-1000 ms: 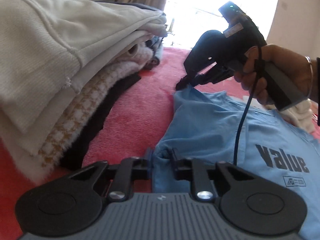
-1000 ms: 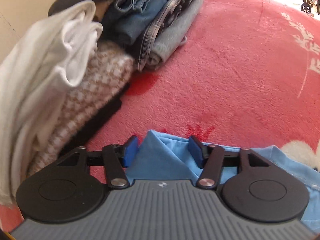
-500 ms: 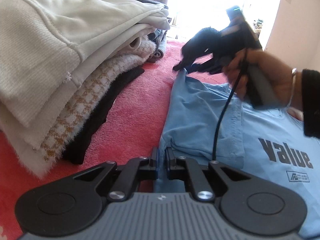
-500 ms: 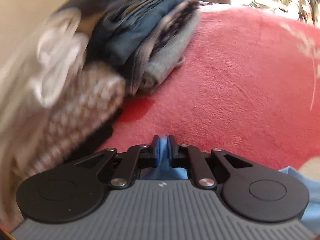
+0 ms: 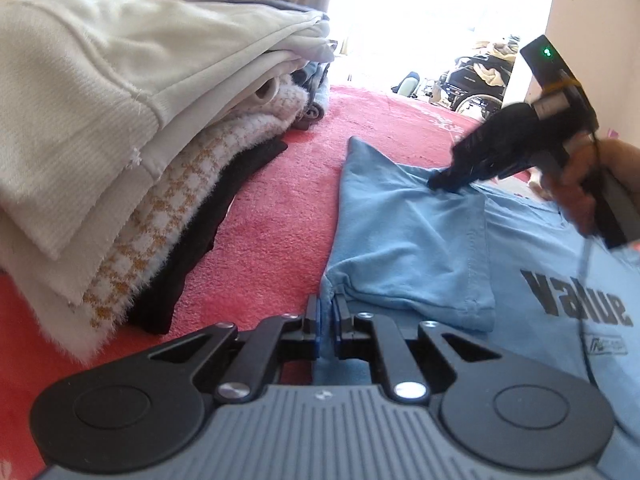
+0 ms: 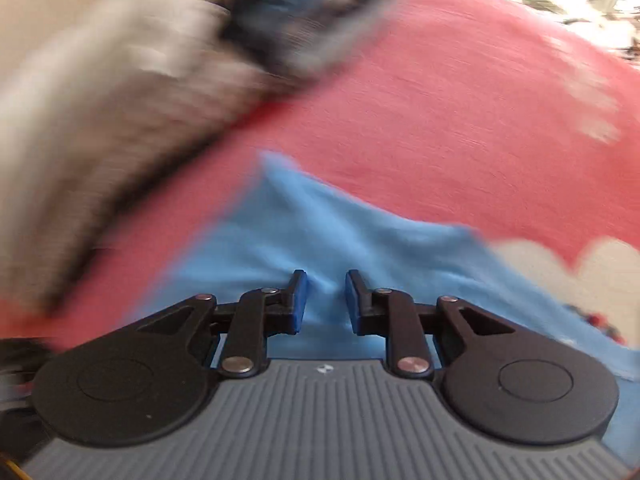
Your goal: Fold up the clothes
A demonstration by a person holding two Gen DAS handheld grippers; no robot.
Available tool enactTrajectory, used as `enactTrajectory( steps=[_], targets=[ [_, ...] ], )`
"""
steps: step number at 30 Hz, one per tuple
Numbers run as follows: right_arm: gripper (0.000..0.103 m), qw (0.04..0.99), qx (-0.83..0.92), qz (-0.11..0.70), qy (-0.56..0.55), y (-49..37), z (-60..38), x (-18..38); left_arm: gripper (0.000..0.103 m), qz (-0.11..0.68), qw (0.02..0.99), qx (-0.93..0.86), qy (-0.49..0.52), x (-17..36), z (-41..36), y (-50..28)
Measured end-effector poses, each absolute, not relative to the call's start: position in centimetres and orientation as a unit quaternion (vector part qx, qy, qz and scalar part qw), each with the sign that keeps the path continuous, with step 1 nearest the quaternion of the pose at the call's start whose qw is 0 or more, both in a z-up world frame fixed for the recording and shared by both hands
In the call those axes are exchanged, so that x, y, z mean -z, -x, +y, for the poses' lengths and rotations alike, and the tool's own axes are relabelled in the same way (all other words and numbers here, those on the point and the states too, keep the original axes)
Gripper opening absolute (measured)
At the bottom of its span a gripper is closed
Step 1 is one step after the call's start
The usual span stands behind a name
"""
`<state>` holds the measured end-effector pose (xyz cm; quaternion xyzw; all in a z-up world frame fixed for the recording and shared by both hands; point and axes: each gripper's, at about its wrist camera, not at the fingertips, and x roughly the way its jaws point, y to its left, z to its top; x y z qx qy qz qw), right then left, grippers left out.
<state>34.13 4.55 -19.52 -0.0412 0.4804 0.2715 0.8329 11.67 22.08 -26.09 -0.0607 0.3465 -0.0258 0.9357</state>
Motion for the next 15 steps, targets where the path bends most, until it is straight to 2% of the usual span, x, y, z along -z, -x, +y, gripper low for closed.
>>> enactTrajectory(
  steps=[3,4,8,11,14,15],
  targets=[
    [0.021,0.862,-0.214,0.451,-0.091,-34.9,0.6,18.2,0.009,0.342,0.938,0.028,0.049,25.9,22.0,-11.6],
    [0.021,0.864,-0.217,0.444,-0.102,-34.4,-0.1,17.3,0.009,0.343,0.938,0.027,0.049,25.8,22.0,-11.6],
    [0.021,0.830,-0.278,0.475,-0.089,-32.1,-0.8,15.1,0.009,0.343,0.938,0.028,0.044,25.4,21.9,-11.8],
    [0.020,0.790,-0.309,0.524,-0.074,-31.1,0.6,16.4,0.009,0.339,0.939,0.028,0.047,25.4,21.9,-11.5],
    [0.018,0.816,-0.216,0.536,-0.032,-30.6,0.4,18.5,0.012,0.336,0.938,0.040,0.073,25.4,23.0,-11.1],
    [0.016,0.827,-0.187,0.526,-0.059,-30.7,-0.6,18.7,0.013,0.335,0.938,0.044,0.083,25.4,23.3,-10.9]
  ],
)
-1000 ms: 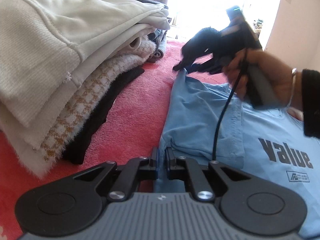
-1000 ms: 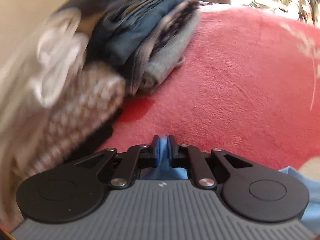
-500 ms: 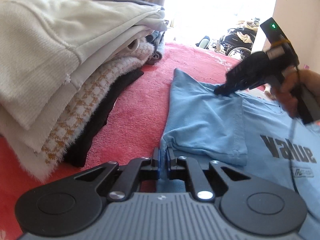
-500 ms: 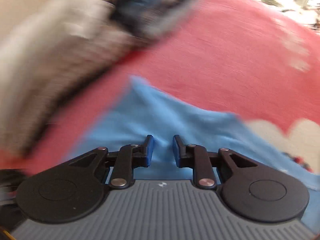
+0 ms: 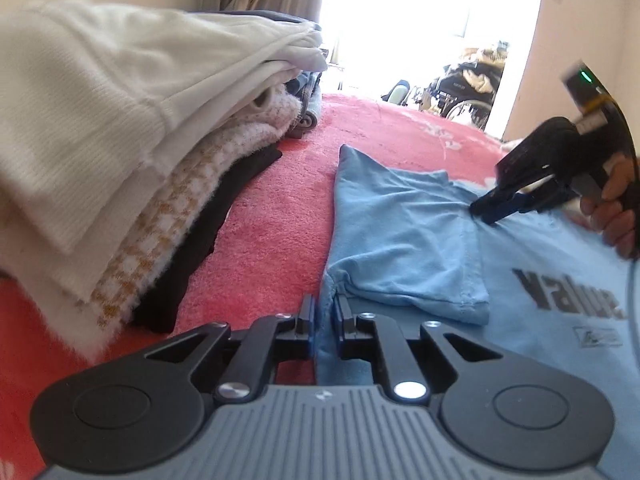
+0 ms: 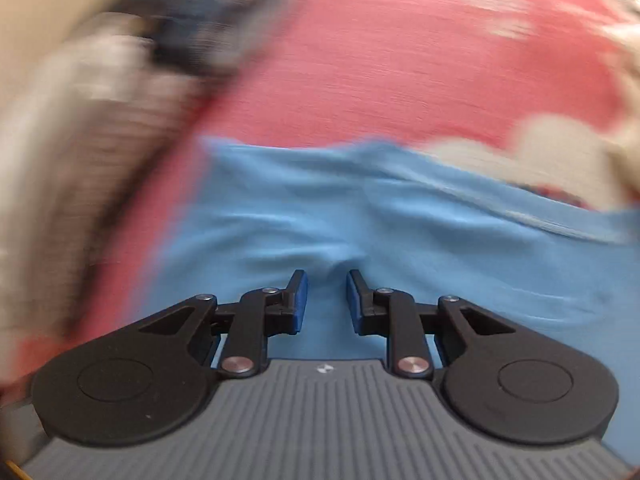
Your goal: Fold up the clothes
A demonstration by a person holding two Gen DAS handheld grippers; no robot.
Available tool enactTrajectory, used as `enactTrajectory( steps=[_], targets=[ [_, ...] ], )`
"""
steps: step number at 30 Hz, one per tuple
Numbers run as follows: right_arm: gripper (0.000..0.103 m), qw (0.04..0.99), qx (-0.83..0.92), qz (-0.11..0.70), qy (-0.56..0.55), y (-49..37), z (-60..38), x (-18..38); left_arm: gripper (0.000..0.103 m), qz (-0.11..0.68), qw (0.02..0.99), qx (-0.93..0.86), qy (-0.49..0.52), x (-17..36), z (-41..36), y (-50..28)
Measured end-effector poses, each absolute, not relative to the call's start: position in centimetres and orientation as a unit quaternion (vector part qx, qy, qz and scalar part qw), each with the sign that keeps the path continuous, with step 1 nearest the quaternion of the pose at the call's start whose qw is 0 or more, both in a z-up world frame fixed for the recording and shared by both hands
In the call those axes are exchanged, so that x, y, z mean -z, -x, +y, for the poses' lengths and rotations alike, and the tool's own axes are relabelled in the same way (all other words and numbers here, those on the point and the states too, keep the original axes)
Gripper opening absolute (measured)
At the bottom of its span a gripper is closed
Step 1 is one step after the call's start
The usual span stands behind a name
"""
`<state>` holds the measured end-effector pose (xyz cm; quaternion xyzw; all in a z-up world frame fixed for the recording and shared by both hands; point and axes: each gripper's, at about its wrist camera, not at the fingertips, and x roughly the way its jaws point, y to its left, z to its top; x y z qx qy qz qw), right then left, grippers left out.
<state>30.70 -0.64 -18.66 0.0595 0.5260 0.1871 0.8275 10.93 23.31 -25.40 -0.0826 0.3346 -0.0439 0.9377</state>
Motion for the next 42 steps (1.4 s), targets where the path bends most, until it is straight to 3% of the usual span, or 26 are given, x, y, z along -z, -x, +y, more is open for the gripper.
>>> enactTrajectory(
  steps=[4,9,13,18,23,27,30,32,34,37,42],
  targets=[
    [0.021,0.848,-0.154,0.476,-0.173,-27.9,-4.2,15.5,0.026,0.348,0.928,0.048,0.121,24.2,25.5,-9.9],
    [0.022,0.792,-0.278,0.527,-0.131,-19.1,-4.3,12.4,0.029,0.394,0.906,0.096,0.121,22.1,26.5,-6.6],
    [0.022,0.718,-0.338,0.596,-0.122,-9.9,-2.2,15.5,0.035,0.432,0.882,0.166,0.085,20.9,25.1,-2.9],
    [0.023,0.695,-0.303,0.638,-0.137,-0.2,0.8,21.5,0.036,0.495,0.844,0.206,-0.010,20.9,22.2,0.8],
    [0.023,0.649,-0.361,0.642,-0.191,7.8,3.9,20.5,0.036,0.515,0.828,0.204,-0.085,19.9,22.6,4.0],
    [0.023,0.683,-0.351,0.607,-0.204,10.2,3.1,18.1,0.037,0.525,0.822,0.205,-0.079,18.5,24.0,5.4],
    [0.023,0.752,-0.304,0.549,-0.204,9.3,1.4,16.5,0.045,0.527,0.814,0.231,-0.071,18.5,23.2,6.3],
    [0.023,0.772,-0.293,0.533,-0.184,8.9,1.7,17.3,0.044,0.548,0.795,0.244,-0.090,19.9,21.5,6.6],
    [0.022,0.774,-0.289,0.541,-0.157,8.7,2.6,18.8,0.033,0.562,0.778,0.241,-0.148,20.9,20.0,7.1],
    [0.022,0.746,-0.298,0.580,-0.136,10.3,3.6,21.2,0.033,0.581,0.748,0.239,-0.215,21.9,18.4,7.6],
    [0.023,0.735,-0.302,0.587,-0.155,11.5,1.8,19.3,0.028,0.610,0.715,0.244,-0.240,22.3,18.9,8.3]
  ],
)
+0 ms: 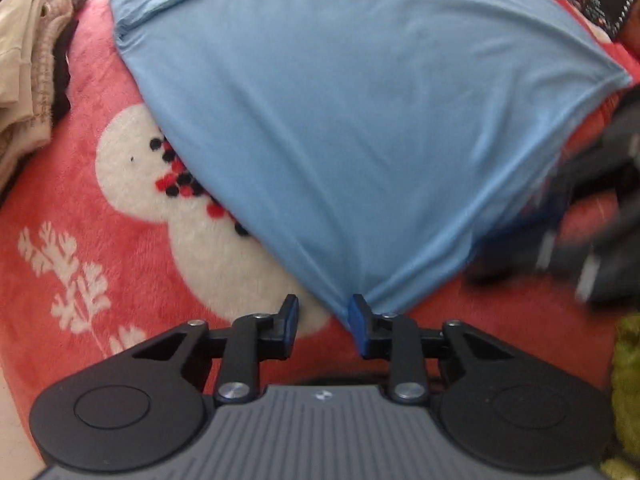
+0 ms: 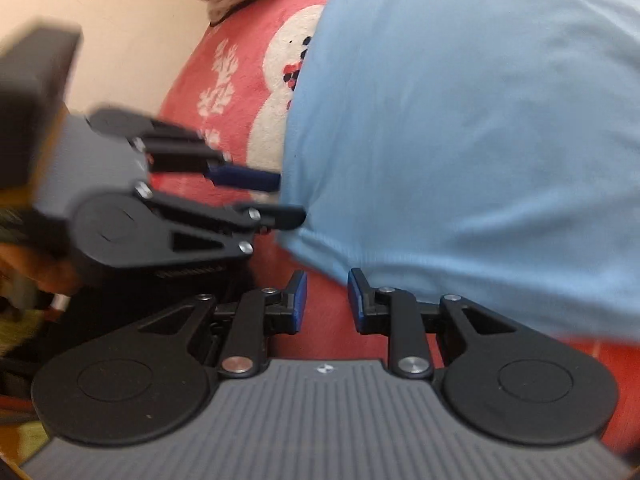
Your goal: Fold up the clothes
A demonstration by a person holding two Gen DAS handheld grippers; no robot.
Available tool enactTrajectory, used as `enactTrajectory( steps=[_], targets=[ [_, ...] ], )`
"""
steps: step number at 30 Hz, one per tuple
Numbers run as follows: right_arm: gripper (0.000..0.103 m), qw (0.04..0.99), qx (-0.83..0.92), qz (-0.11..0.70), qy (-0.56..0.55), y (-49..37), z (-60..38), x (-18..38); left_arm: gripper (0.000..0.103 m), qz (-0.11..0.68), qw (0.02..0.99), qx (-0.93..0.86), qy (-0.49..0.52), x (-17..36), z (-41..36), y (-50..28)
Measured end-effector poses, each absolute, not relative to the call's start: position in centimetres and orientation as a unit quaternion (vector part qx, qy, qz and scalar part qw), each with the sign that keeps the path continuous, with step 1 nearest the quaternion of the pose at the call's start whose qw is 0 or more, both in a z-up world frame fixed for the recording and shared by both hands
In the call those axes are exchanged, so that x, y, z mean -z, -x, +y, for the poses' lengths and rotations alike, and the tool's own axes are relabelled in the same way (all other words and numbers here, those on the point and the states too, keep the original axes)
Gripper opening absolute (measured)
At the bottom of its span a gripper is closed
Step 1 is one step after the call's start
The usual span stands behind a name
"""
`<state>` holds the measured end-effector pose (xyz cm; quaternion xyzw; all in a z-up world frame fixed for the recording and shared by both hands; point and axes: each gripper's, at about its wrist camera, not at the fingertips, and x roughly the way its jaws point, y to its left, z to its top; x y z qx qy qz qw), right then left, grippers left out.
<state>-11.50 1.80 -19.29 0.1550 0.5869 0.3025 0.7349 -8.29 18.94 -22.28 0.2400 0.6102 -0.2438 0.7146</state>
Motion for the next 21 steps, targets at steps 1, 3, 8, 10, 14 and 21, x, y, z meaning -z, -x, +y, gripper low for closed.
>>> enactTrajectory(
  steps=[1,3,8,10,14,21],
  targets=[
    [0.023,0.755,-0.292,0.566,-0.156,11.9,1.1,18.8,0.026,0.619,0.709,0.241,-0.236,22.4,19.2,8.2],
    [0.023,0.796,-0.271,0.522,-0.145,12.5,-0.1,17.8,0.024,0.635,0.701,0.235,-0.226,22.6,20.0,8.1],
    [0.023,0.737,-0.267,0.600,-0.162,11.6,-0.1,21.4,0.024,0.637,0.713,0.219,-0.195,21.0,21.8,7.4],
    [0.024,0.715,-0.293,0.614,-0.161,12.2,0.7,21.3,0.025,0.632,0.718,0.216,-0.194,20.2,22.1,7.2],
    [0.025,0.701,-0.302,0.616,-0.194,12.4,-0.2,20.9,0.031,0.612,0.738,0.216,-0.184,18.2,22.1,6.0],
    [0.025,0.779,-0.238,0.528,-0.240,9.6,-7.9,17.2,0.036,0.563,0.782,0.214,-0.160,16.2,16.8,1.5]
  ],
)
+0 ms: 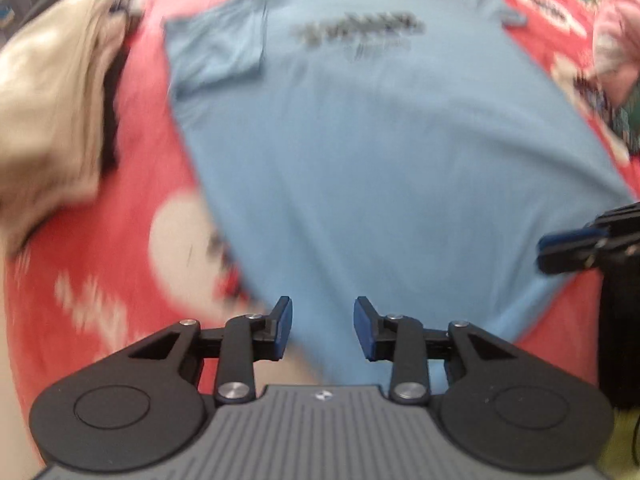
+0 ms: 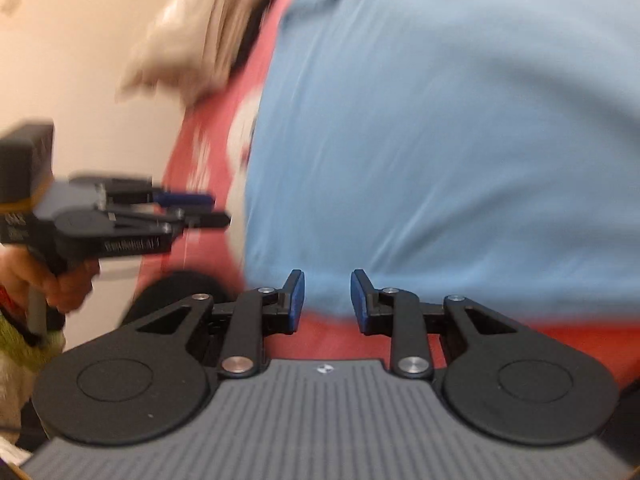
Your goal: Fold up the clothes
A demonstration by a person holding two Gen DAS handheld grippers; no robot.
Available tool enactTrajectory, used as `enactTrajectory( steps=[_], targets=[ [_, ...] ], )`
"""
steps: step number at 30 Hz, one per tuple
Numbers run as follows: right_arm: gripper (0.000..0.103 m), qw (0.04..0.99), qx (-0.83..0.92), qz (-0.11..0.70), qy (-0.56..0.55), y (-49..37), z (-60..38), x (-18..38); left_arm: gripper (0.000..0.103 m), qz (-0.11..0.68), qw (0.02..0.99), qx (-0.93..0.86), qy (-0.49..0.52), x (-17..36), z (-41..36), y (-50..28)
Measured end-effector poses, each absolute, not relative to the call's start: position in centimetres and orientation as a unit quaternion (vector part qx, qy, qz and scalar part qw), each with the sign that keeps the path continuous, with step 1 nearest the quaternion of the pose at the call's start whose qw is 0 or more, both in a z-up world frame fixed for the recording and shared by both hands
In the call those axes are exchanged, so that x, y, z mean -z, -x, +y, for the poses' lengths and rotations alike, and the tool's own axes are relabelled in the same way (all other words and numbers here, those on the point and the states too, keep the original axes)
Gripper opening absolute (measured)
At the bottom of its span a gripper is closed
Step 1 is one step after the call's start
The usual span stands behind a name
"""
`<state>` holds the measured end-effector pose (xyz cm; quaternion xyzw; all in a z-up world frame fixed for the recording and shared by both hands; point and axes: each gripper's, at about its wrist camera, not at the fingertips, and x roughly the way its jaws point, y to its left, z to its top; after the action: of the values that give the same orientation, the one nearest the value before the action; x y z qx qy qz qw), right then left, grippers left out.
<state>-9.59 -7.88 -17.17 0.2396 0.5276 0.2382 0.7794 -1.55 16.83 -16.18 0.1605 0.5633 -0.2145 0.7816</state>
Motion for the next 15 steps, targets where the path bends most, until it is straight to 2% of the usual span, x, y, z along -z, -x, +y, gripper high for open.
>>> enactTrajectory(
  steps=[5,7,10,15],
  targets=[
    [0.029,0.852,-0.135,0.448,-0.235,4.3,-18.1,15.0,0.041,0.501,0.824,0.237,-0.119,15.9,8.3,-3.7],
    [0.038,0.865,-0.071,0.426,-0.255,1.2,-22.7,15.3,0.042,0.474,0.839,0.246,-0.103,16.0,4.5,-5.8],
    [0.050,0.859,0.022,0.396,-0.324,-2.4,-30.1,17.2,0.042,0.459,0.844,0.267,-0.075,16.9,-1.0,-9.1],
    [0.051,0.817,0.117,0.363,-0.432,-7.0,-37.6,22.1,0.043,0.455,0.837,0.299,-0.054,18.3,-8.5,-12.3]
  ],
)
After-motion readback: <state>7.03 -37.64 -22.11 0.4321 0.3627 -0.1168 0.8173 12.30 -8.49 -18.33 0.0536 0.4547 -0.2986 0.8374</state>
